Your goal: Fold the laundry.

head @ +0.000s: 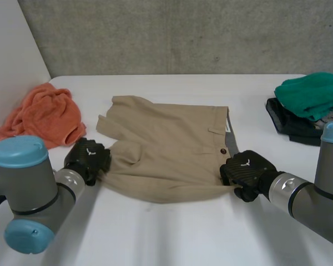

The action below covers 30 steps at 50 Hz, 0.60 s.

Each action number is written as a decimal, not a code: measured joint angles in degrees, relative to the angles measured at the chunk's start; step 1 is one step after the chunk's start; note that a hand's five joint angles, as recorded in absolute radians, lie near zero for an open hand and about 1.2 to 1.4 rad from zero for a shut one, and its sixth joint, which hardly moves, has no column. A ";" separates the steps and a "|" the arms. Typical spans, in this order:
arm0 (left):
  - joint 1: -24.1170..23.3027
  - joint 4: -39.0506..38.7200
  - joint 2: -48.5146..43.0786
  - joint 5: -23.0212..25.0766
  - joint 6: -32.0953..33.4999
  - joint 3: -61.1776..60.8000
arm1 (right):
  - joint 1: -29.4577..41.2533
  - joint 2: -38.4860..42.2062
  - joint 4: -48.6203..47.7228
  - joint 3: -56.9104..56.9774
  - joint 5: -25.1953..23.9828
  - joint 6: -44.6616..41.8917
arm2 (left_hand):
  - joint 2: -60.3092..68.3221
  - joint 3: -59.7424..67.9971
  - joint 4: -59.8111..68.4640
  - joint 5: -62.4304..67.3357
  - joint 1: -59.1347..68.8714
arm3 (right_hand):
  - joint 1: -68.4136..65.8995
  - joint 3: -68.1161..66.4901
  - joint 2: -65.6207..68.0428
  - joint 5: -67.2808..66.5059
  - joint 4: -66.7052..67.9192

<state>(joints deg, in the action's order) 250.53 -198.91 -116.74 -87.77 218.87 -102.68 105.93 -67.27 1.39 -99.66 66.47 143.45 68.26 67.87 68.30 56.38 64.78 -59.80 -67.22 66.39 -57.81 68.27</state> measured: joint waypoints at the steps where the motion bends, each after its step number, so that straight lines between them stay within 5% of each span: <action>1: 0.12 -0.86 -0.15 0.04 0.51 0.02 | -0.02 -0.16 0.10 0.03 0.05 -0.04 | 0.07 0.08 0.04 0.00 0.00 | 0.00 0.00 0.00 0.00 0.00; 11: 1.45 4.77 3.20 2.95 8.19 -2.57 | -0.97 -5.45 9.34 0.57 -0.24 -5.47 | 0.07 0.08 0.04 0.00 0.00 | 0.00 0.00 0.00 0.00 0.00; 22: 1.20 47.13 18.23 9.63 15.93 -6.69 | -6.23 -11.14 46.35 0.64 -1.10 -36.83 | 0.07 0.08 0.05 0.00 0.00 | 0.00 -0.70 0.00 -0.05 0.05; 30: -0.06 52.36 20.40 11.72 17.84 -0.01 | -6.62 -8.22 46.62 5.15 -1.06 -33.53 | 0.07 0.09 0.05 0.00 0.00 | 0.00 -0.70 0.00 -0.34 0.05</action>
<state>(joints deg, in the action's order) 250.47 -146.55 -96.35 -76.05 236.70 -102.70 99.30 -75.49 48.01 -94.50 65.41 109.92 68.34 67.96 68.36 56.38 64.78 -59.80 -67.92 66.39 -58.15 68.33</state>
